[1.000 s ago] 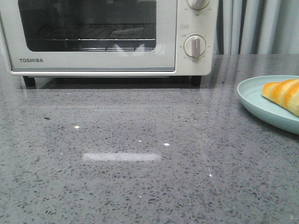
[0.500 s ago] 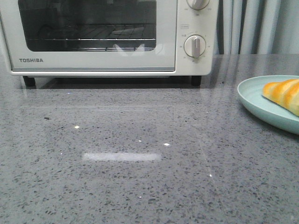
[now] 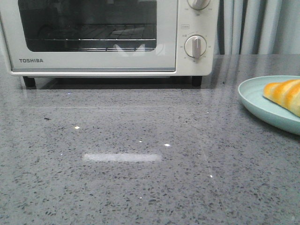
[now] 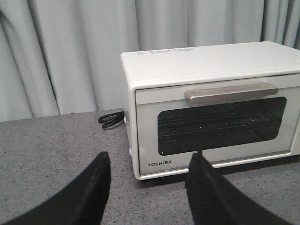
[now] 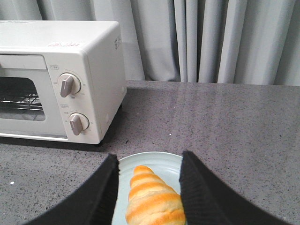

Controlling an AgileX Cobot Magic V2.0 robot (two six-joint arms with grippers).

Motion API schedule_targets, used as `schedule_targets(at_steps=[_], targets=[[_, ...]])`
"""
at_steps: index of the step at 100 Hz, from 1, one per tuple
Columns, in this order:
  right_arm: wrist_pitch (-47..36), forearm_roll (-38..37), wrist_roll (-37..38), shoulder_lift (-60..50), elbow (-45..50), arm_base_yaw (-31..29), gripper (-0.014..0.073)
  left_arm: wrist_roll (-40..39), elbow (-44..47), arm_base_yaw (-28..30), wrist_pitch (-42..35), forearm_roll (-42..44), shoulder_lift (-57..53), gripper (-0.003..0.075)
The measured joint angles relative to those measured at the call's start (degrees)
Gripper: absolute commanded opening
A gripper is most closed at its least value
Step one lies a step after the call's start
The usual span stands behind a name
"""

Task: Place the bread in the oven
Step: 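Move the left gripper toward the toaster oven door handle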

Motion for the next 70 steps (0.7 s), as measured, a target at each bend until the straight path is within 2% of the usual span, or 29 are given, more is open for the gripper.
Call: schedule_targets(at_steps=[13, 32, 54, 70], targets=[[0.0, 0.0, 0.0, 0.0, 0.0, 0.0, 0.0276, 3.1, 0.0, 0.0, 0.5, -3.6, 1.2, 0.0117], [0.0, 0.1, 0.0, 0.0, 0.0, 0.0, 0.0276, 8.5, -0.3, 0.0, 0.8, -8.3, 1.5, -0.0021], [0.2, 2.2, -1.7, 0.0, -1.0, 0.0, 0.0276, 11.7, -3.0, 0.0, 1.2, -9.6, 1.7, -0.0020], [0.5, 4.9, -4.1, 0.0, -1.8, 0.2, 0.0276, 17.0, -7.0, 0.0, 5.5, -13.2, 4.9, -0.0020]])
